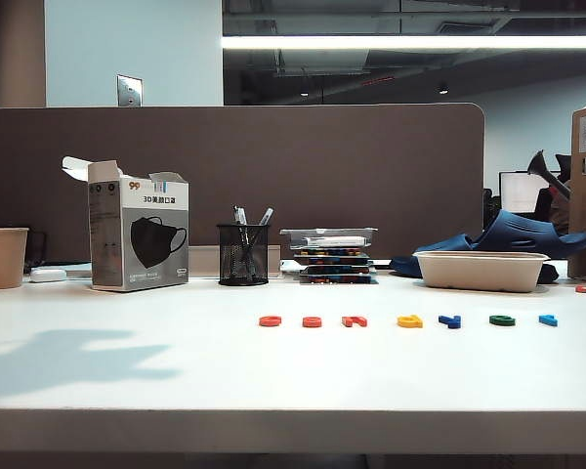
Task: Select the appropriate letters from the row of letter magnets placed on the table to arrange into the word "yes".
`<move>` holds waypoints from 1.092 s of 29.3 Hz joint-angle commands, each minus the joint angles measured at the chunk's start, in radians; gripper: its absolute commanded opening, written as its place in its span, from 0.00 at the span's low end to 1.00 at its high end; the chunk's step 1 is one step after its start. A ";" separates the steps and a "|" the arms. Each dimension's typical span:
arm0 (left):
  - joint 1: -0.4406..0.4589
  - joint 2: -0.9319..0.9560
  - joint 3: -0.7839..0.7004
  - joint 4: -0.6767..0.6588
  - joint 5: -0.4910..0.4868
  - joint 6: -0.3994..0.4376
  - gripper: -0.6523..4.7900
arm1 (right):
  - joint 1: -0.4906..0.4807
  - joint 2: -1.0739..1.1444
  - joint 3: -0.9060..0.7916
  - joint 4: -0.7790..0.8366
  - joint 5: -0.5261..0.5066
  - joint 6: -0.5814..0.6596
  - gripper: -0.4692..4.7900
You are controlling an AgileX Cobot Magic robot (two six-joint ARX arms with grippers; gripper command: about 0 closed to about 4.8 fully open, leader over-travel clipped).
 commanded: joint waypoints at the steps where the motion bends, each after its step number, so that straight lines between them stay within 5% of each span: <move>1: -0.001 -0.003 0.004 0.012 -0.004 0.008 0.11 | 0.000 0.051 0.089 -0.055 0.006 0.004 0.09; 9: -0.001 -0.003 0.004 0.012 -0.004 0.008 0.11 | 0.001 0.318 0.371 -0.163 -0.010 0.004 0.09; 24: -0.001 -0.003 0.004 0.013 -0.004 0.008 0.11 | 0.004 0.892 0.853 -0.310 -0.328 0.003 0.09; 32: -0.001 -0.003 0.004 0.012 -0.004 0.008 0.11 | 0.043 1.148 1.024 -0.354 -0.372 -0.008 0.09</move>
